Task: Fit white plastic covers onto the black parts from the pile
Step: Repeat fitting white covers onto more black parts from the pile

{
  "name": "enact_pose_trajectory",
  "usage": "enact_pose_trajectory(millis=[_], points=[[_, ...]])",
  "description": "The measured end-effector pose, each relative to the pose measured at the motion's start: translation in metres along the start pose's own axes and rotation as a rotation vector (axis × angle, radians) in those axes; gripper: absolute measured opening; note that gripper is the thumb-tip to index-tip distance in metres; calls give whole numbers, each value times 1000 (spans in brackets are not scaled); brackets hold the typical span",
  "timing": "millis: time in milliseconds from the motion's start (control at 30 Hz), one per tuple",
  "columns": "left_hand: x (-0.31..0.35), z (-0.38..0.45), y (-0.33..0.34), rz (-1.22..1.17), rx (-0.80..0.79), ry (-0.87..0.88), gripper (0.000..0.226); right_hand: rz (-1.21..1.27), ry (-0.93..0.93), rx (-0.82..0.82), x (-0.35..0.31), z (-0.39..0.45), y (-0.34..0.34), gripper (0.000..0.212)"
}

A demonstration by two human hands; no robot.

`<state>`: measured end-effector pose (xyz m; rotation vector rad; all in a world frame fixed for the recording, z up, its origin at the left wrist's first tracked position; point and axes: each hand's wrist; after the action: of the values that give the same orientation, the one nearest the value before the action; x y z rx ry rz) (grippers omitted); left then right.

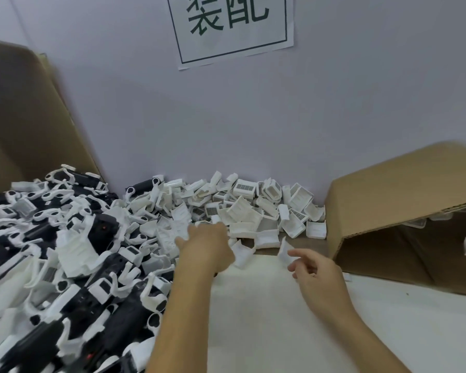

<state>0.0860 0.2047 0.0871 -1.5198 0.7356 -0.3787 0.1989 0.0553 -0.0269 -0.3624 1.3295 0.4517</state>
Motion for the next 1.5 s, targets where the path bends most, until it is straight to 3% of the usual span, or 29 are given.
enact_pose_trajectory(millis=[100,233,500,667,833,933,1033,1133,1300,1500], points=[[-26,-1,1,-69,-55,-75,20,5,4,-1,-1,-1,0,35],[-22,1,13,-136,-137,-1,39,-5,6,-5,-3,-2,1,35],[-3,9,18,-213,229,-56,22,11,5,4,-5,-2,1,34],[-4,4,-1,-800,336,202,25,15,5,15,-4,-2,2,34],[24,-4,-7,-1321,508,237,25,100,-47,55,-3,-1,-2,28],[45,-8,-5,-1252,564,358,29,199,60,26,-9,1,-6,28],[62,-13,-1,-964,602,588,30,506,275,-31,-18,7,-15,67],[72,-17,0,-733,438,731,26,726,362,-74,-20,12,-26,82],[76,-17,7,-494,54,777,23,870,321,-155,-18,12,-27,60],[54,-11,9,-581,-117,803,26,845,225,-84,-16,13,-24,30]])
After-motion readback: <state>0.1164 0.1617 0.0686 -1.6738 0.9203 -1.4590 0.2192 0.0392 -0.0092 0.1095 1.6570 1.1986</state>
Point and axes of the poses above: each hand's wrist, its own z-axis towards the middle knuckle, its own y-axis out of the palm, x = y × z, and after that the axes turned 15 degrees about z, right-handed
